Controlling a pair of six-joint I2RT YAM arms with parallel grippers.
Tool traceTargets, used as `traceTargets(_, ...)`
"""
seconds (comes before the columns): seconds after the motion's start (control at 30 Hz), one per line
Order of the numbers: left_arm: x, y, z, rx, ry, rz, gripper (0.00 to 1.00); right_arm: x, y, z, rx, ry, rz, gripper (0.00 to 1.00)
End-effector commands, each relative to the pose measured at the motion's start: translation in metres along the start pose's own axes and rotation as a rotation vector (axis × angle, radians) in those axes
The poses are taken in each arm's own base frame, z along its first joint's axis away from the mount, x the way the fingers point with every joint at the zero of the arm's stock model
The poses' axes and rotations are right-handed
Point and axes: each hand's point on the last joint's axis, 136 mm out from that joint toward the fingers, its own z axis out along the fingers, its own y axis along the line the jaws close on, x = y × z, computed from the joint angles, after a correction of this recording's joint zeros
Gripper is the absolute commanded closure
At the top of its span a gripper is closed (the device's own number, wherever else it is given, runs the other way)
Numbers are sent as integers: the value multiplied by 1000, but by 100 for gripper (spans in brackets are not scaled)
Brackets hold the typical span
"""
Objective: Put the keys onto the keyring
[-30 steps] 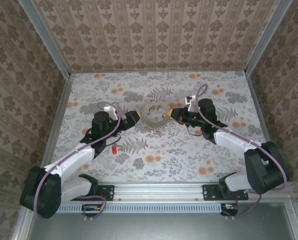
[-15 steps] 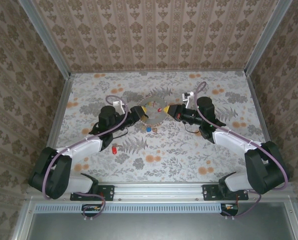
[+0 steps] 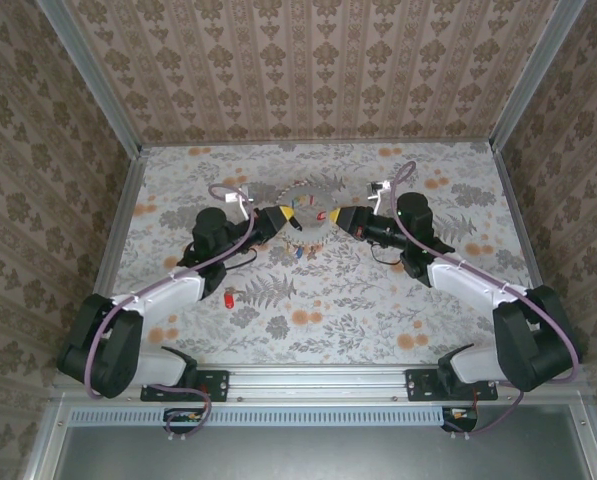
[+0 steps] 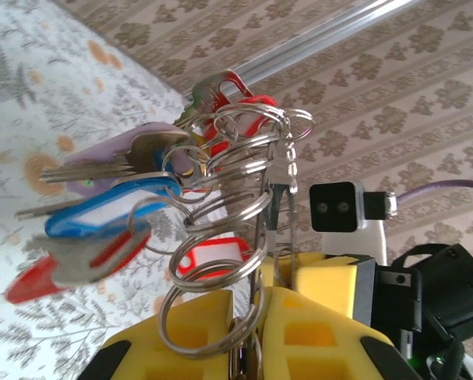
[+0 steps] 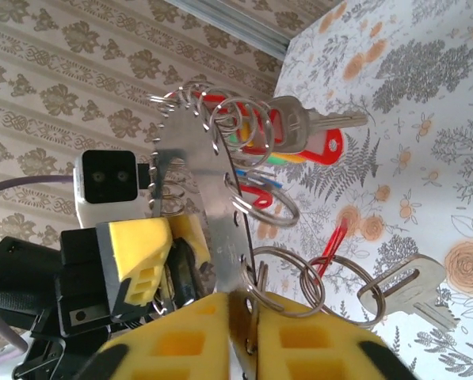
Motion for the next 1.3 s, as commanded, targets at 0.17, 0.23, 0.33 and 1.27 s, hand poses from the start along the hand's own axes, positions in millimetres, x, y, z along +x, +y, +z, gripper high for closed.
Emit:
traceTargets(0.17,-37,-84,-8,304,-101,211,100,-6,25,-31,56,-71,-319,63)
traceTargets(0.23,-40,-89,-8,329,-110,224,100,-8,24,-42,97,-106,-396,62)
traceTargets(0.33,-35,-95,-7,363,-60,246,100,-11,24,-60,140,-177,-562,60)
traceTargets(1.27,-29,-121,-22,379,-30,325,100,19,86,-59,71,-368,-1502,81)
